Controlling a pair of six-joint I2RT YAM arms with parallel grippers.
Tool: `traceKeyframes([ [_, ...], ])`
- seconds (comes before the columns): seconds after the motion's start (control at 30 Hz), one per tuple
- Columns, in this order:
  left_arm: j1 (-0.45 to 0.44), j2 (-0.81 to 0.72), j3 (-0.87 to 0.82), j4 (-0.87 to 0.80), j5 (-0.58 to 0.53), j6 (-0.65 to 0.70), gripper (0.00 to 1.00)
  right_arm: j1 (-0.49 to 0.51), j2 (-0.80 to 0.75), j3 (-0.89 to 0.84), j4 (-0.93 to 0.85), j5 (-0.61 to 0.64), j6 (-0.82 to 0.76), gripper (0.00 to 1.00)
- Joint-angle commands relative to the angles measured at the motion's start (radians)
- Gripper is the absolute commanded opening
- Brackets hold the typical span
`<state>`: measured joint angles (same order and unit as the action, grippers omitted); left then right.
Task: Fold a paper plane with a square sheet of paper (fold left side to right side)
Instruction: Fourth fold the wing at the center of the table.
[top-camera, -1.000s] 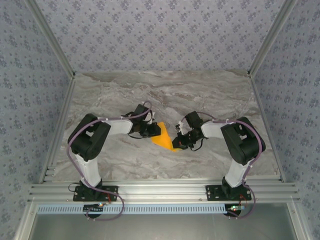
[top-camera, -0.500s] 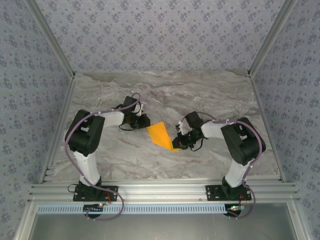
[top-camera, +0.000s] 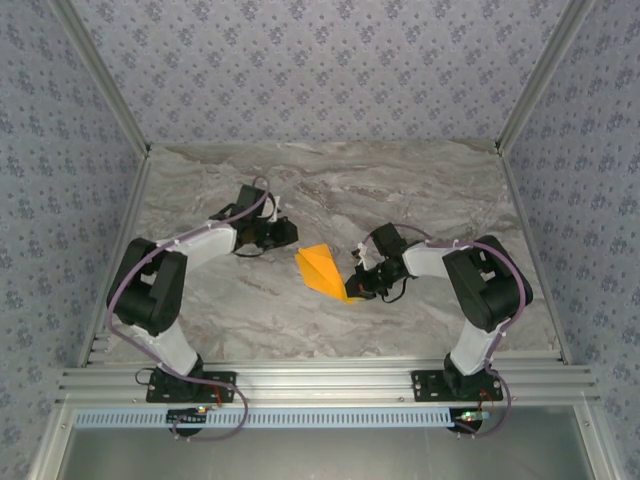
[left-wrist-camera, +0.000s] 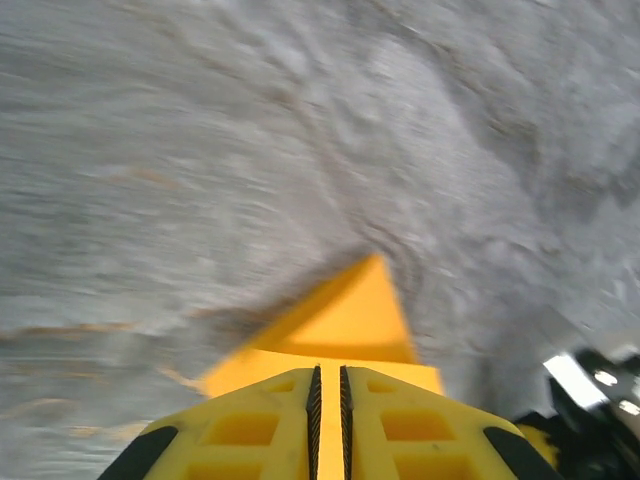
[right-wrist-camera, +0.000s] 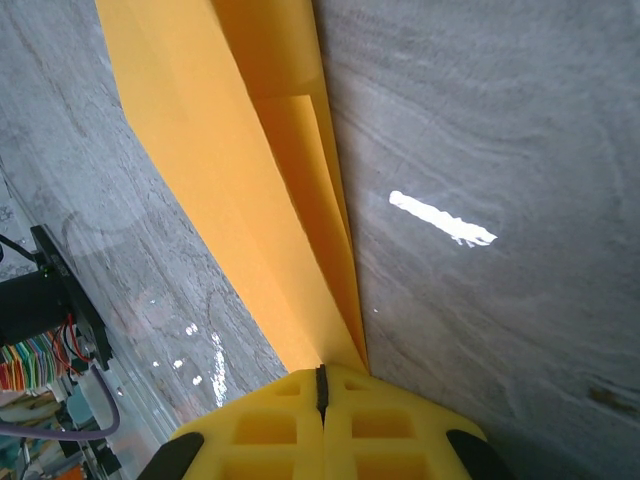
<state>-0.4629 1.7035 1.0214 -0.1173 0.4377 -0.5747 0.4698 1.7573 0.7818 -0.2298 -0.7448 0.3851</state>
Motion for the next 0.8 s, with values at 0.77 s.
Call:
traceKeyframes([
  [0.77,-0.148,0.254,-0.002,0.045,-0.084,-0.053,0.14,0.032,-0.003,-0.089,-0.246,0.208,-0.024,0.0],
])
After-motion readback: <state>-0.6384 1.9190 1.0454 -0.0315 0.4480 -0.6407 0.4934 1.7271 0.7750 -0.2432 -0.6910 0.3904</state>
